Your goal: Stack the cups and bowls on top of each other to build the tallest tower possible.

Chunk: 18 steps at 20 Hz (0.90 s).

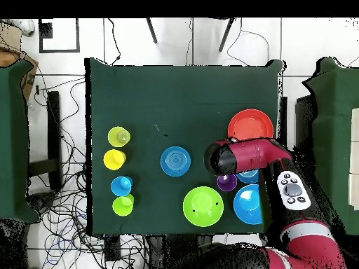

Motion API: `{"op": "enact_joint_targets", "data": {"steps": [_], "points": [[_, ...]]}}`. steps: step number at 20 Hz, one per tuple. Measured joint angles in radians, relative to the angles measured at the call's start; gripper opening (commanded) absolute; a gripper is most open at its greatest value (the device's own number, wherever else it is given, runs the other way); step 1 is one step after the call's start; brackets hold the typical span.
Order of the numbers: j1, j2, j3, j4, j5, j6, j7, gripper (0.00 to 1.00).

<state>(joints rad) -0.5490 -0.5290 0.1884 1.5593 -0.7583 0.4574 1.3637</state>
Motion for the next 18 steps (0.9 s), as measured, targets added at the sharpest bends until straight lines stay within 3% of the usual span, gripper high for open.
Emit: {"op": "enact_joint_targets", "data": {"steps": [18], "points": [[0.039, -0.071, 0.000, 0.000, -0.052, -0.007, 0.000, 1.00]]}}
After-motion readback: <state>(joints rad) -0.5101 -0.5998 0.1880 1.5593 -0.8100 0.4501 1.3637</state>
